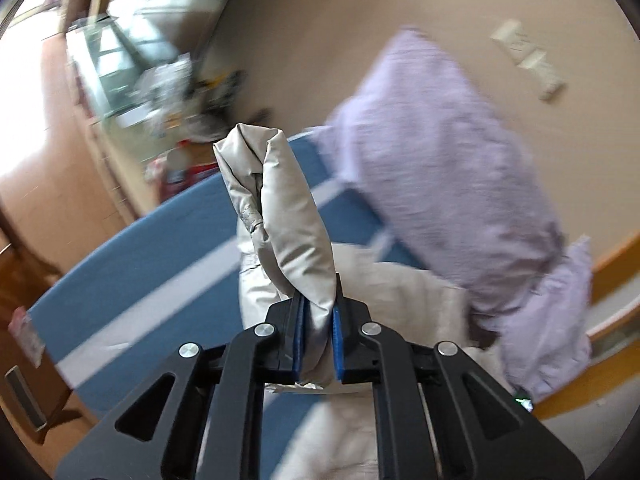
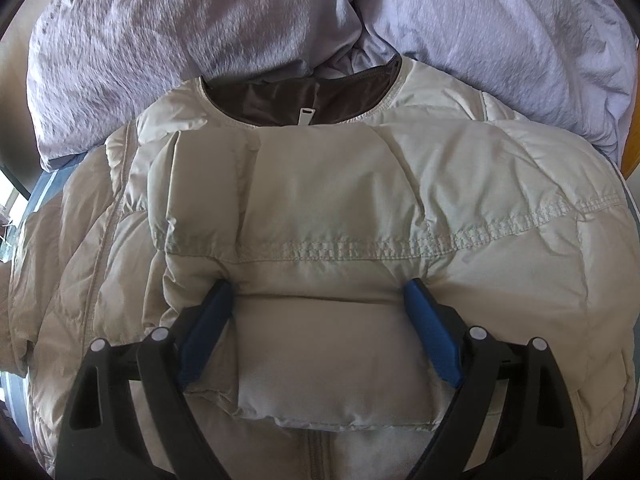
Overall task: Fold large clothes
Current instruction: 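Release the sleeve with the right gripper while the left gripper grasps the other sleeve, then fold the held sleeve across the jacket front with the left gripper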
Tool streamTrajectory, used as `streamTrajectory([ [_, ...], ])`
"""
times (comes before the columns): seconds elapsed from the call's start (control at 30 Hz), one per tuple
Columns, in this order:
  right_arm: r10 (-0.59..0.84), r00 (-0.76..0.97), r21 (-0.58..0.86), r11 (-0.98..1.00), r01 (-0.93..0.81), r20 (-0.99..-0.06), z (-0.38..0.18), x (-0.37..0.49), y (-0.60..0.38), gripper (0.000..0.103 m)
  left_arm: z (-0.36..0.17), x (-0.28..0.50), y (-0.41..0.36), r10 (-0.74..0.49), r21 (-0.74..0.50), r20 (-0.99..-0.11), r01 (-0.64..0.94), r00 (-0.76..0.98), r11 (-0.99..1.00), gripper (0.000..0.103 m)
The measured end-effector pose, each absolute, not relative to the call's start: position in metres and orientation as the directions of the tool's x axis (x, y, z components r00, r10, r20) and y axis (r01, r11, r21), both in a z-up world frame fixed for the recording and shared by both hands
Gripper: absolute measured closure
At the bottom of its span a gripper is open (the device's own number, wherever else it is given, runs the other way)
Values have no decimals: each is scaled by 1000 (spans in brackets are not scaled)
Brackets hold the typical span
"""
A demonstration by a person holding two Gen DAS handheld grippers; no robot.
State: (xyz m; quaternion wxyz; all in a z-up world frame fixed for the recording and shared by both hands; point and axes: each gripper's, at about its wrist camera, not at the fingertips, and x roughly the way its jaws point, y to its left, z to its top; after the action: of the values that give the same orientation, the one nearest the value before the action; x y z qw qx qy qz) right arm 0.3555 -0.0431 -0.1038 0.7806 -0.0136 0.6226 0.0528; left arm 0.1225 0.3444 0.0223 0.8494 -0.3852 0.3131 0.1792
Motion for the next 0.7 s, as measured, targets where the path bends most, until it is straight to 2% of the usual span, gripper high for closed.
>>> streamTrajectory([
  [0.13,80,209,60,993,-97,-975,-103,357,-44,15,46,156,309,-24,-573,-622,-433,783,696,93],
  [0.33,105,196,86,991,-101,-975,-101,358,-47,15,58,197,256,-151,-587,-593,-296,791,754,93],
  [0.7,148,225,120,984,-133,-963,-75,340,-66,14,52,260,153,-366,-591,-582,-69,726,803,94],
])
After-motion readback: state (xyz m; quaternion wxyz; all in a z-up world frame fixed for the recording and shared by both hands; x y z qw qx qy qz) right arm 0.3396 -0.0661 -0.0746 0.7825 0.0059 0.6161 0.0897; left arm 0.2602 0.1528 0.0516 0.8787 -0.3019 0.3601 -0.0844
